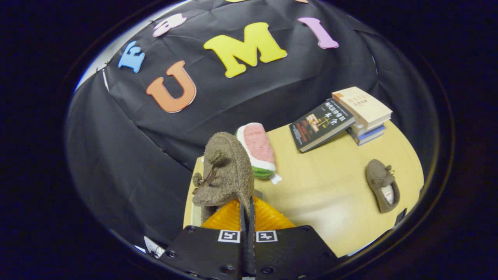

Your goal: Open the storage box then place both shoes into the box .Put the left shoe in first, then the right shoe, with the right side of both shoes facing outward in a uniform manner.

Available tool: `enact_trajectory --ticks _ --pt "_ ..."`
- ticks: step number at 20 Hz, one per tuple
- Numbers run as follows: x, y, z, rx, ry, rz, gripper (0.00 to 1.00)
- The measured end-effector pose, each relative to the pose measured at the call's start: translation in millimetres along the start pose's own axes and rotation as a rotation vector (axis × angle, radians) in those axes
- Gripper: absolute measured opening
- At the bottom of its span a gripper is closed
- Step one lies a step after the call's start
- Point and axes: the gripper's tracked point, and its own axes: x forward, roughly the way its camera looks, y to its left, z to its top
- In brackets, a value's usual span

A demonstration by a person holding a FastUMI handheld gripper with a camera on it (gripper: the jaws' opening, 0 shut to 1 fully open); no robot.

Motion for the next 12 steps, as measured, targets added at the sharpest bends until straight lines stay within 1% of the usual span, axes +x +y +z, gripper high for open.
enact_trajectory --ticks 3,6,8,12 --pt "28.7 42.2 -28.6 -0.019 0.051 0.014 0.00" --pt "59.6 67.9 -63.0 -0.001 0.113 0.008 0.00" --pt "76.9 71.9 -85.7 0.011 0.155 -0.010 0.00" --pt "106.8 66.0 -124.8 0.003 0.215 -0.073 0.00"
